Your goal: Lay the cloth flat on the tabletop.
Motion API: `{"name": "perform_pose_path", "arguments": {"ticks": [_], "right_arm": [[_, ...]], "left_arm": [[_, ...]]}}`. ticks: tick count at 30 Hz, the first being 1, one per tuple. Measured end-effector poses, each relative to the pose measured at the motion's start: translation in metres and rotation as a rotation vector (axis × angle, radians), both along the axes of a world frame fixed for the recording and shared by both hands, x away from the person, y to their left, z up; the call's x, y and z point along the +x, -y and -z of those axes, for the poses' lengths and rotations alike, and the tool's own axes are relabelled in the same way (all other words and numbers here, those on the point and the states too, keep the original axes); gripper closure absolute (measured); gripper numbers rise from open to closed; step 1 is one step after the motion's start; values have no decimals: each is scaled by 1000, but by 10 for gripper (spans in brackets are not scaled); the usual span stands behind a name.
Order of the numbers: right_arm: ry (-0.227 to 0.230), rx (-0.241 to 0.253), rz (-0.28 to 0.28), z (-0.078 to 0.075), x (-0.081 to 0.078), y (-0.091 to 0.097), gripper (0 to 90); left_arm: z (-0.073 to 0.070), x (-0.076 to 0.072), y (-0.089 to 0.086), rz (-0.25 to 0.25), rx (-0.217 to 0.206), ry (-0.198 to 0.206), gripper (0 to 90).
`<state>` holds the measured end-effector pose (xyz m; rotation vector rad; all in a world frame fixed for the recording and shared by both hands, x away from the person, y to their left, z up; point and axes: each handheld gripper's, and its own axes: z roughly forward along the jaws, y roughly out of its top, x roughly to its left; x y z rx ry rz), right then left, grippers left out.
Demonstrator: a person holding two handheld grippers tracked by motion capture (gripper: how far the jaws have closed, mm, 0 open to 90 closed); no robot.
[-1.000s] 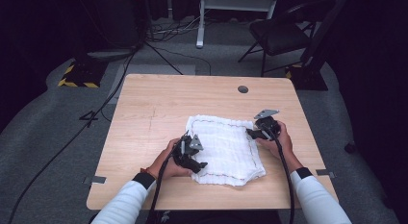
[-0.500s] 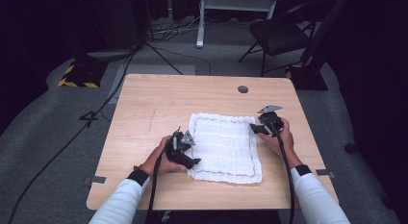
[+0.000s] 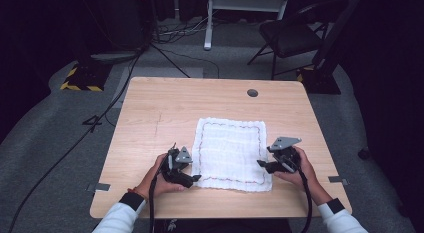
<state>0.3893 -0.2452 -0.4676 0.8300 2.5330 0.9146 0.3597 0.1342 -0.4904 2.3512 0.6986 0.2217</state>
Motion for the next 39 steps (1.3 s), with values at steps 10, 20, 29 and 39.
{"name": "perform_pose_path", "arguments": {"ticks": [10, 20, 29, 39], "right_arm": [[-33, -53, 40, 16, -29, 22, 290], [-44, -46, 92, 12, -40, 47, 340], [58, 37, 136, -12, -10, 46, 430], [81, 48, 193, -20, 73, 27, 454]], "left_arm": [[2, -6, -8, -3, -4, -37, 289], [-12, -4, -13, -36, -36, 10, 239], [-19, 34, -4, -95, -66, 48, 235], [-22, 95, 12, -171, -36, 96, 246]]}}
